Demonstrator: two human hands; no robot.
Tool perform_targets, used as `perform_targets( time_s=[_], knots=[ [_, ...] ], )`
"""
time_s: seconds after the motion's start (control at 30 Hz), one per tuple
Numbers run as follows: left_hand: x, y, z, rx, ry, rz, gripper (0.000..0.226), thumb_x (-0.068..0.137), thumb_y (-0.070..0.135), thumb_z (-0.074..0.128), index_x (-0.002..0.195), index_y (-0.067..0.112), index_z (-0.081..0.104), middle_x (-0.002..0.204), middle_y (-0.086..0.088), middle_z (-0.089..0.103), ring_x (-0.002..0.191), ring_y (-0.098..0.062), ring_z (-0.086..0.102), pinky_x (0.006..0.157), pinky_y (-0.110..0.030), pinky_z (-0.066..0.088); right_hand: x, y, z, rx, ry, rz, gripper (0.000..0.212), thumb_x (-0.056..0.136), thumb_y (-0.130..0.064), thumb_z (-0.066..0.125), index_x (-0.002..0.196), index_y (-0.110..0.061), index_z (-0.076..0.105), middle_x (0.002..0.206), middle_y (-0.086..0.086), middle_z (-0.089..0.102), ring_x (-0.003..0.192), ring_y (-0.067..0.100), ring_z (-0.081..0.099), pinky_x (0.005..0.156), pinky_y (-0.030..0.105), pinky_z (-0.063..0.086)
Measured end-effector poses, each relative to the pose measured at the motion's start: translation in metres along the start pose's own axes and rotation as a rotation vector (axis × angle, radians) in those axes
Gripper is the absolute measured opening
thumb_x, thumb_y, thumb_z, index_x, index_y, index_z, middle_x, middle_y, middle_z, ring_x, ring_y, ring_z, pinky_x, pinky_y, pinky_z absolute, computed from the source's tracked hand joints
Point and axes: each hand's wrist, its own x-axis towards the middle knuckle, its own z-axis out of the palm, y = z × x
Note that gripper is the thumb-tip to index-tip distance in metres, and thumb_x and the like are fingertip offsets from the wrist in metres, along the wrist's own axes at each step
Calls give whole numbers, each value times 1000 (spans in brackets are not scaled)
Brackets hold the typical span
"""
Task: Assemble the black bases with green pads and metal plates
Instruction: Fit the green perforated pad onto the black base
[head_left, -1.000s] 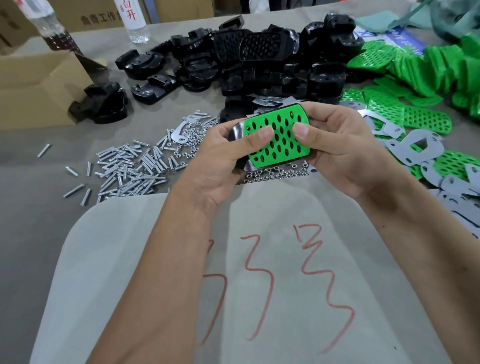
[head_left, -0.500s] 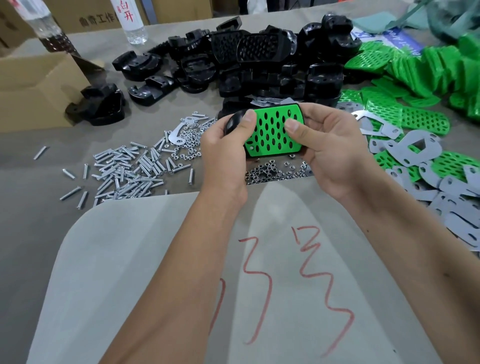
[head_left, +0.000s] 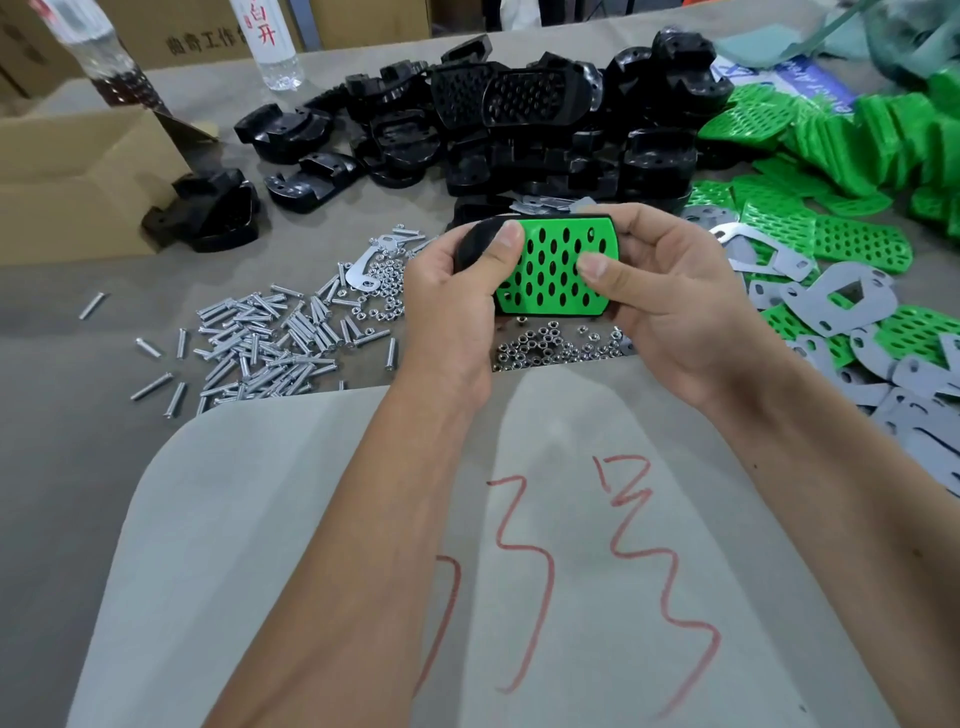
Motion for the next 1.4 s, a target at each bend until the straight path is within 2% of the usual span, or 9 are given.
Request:
perform_targets(
  time_s=[0.23, 0.53, 0.77, 0.83, 0.9, 1.03, 1.13, 1.3, 1.4],
  knots=[
    [1, -2, -3, 139, -74, 76, 7, 101, 15, 64, 100, 15, 71, 92, -5, 70, 87, -22, 67, 65, -39, 60, 1, -5, 4, -74, 18, 121, 45, 105, -28, 54, 125, 12, 61, 122, 34, 66, 98, 36, 69, 76, 41, 57],
    [1, 4, -6, 1, -203, 21, 7, 103, 14, 61, 104, 13, 68, 96, -6, 71, 86, -19, 68, 70, -44, 60, -4, -8, 4, 55, -78, 139, 52, 102, -41, 51, 128, 2, 67, 127, 24, 70, 111, 34, 71, 80, 34, 59],
    [5, 6, 2, -234, -115, -153, 10, 103, 14, 58, 97, 16, 66, 91, -6, 69, 75, -17, 65, 70, -38, 52, -1, -4, 12, 82, -21, 102, 49, 105, -28, 49, 138, 6, 57, 138, 38, 55, 117, 47, 58, 100, 61, 46],
    [5, 7, 5, -362, -136, -240, 10, 103, 13, 56, 98, 13, 65, 87, -5, 70, 75, -17, 65, 79, -40, 52, -2, -7, 13, 77, 5, 87, 49, 103, -22, 50, 143, 5, 53, 143, 43, 47, 114, 46, 49, 96, 64, 35],
    [4, 5, 7, -489, -143, -310, 12, 103, 12, 54, 105, 8, 65, 95, -11, 68, 86, -23, 65, 98, -47, 51, -2, -8, 12, 79, 30, 93, 49, 102, -18, 50, 145, 6, 50, 144, 39, 50, 115, 42, 51, 97, 61, 40],
    [5, -1, 10, -438, 21, -269, 18, 105, 13, 53, 120, 8, 61, 91, -9, 68, 78, -21, 64, 74, -36, 53, -1, -7, 14, 40, 6, 151, 41, 107, -16, 45, 137, 11, 56, 137, 36, 59, 119, 42, 62, 103, 52, 51],
    [6, -5, 10, -356, 89, -200, 13, 105, 14, 55, 114, 11, 63, 96, -9, 68, 83, -24, 64, 77, -41, 51, -2, -9, 15, 51, -28, 156, 41, 99, -17, 54, 130, 9, 62, 131, 36, 62, 117, 41, 66, 99, 48, 57],
    [3, 4, 11, -499, -78, -307, 17, 105, 13, 50, 114, 10, 64, 96, -11, 70, 86, -26, 67, 78, -39, 58, -8, -6, 16, 149, -30, 125, 48, 103, -8, 47, 148, 9, 45, 149, 40, 44, 125, 40, 49, 119, 61, 29],
    [-1, 4, 16, -361, -69, -229, 12, 106, 13, 49, 105, 15, 61, 95, -9, 66, 84, -23, 61, 71, -36, 53, -3, -4, 12, 228, 28, 142, 45, 104, -11, 48, 148, 0, 48, 140, 29, 57, 123, 38, 54, 119, 58, 35]
  ],
)
